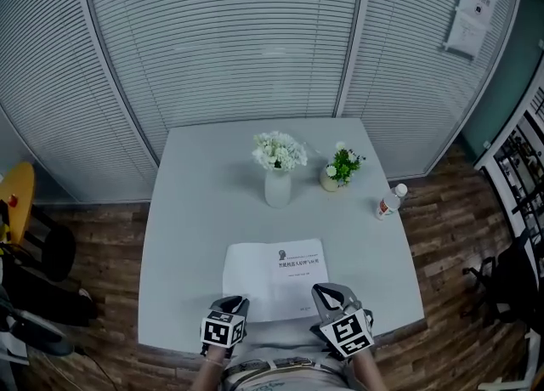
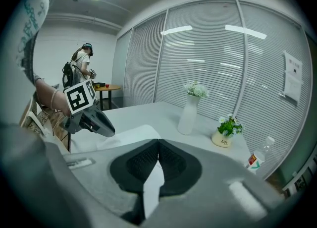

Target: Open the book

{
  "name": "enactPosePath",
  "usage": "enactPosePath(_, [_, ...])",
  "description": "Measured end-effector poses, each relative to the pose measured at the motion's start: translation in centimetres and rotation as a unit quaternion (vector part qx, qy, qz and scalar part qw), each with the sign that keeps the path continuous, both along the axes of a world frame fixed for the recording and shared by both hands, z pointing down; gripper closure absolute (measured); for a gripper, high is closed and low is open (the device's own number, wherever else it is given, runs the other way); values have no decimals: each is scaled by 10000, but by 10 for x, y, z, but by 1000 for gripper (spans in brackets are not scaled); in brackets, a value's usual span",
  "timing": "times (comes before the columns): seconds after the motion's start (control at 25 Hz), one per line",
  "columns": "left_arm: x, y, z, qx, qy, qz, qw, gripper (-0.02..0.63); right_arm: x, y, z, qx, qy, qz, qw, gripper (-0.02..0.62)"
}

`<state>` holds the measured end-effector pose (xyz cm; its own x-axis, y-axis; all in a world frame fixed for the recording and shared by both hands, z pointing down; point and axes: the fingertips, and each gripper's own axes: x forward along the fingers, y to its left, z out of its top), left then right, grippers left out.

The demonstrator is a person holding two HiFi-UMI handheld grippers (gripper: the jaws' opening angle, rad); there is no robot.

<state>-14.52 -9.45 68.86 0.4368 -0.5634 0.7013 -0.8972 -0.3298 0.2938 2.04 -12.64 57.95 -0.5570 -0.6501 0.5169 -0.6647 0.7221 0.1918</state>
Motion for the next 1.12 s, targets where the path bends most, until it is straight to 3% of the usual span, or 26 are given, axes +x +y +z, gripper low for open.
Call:
enactPosePath(0.36, [24,-4,-25,272,290,304,9987,600,-8,-1,-2,-39,16,7,10000,592])
enactPosePath(0.72, [44,-16,-43,679,7,729,9950,607,-17,-8,-9,96,-135,98,9998,592])
enactPosePath(0.88, [55,-23,-58,1071,-104,1032,9888,607,-24,-11,-14,84,-310,33,9995,592])
enactPosePath(1.12, [66,-33,-86,1427,121,1057,9840,607,-26,-17,-22,67,-455,102,9989,592])
